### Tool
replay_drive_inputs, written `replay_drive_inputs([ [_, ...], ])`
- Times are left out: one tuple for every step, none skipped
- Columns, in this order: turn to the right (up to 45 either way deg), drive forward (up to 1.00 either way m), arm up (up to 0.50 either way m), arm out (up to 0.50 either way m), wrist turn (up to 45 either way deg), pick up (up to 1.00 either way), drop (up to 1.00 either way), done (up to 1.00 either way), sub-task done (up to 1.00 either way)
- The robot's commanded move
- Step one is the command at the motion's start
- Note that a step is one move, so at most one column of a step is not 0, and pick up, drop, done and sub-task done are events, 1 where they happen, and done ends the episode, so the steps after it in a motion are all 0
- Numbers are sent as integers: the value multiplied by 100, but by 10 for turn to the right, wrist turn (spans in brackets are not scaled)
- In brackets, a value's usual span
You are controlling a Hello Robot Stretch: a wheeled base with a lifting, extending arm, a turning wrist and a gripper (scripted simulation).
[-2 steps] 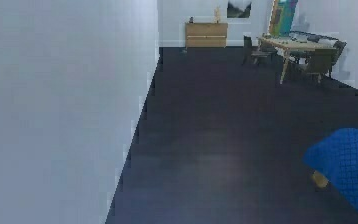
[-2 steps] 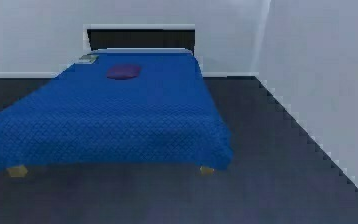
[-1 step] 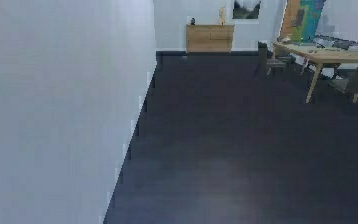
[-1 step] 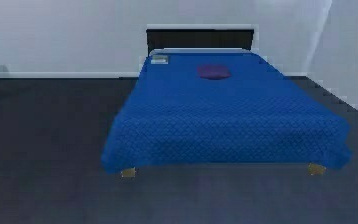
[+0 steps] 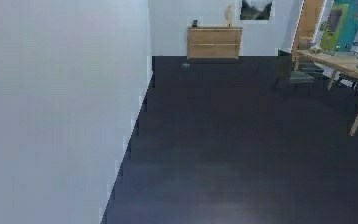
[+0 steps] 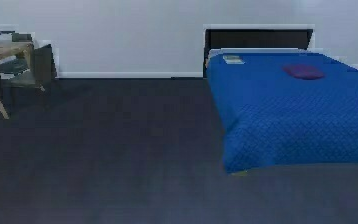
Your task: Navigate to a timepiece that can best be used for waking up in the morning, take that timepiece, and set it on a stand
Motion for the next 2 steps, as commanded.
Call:
replay_drive_inputs([
  [0,100,0,0,0,0,0,0,0],
  [0,100,0,0,0,0,0,0,0],
])
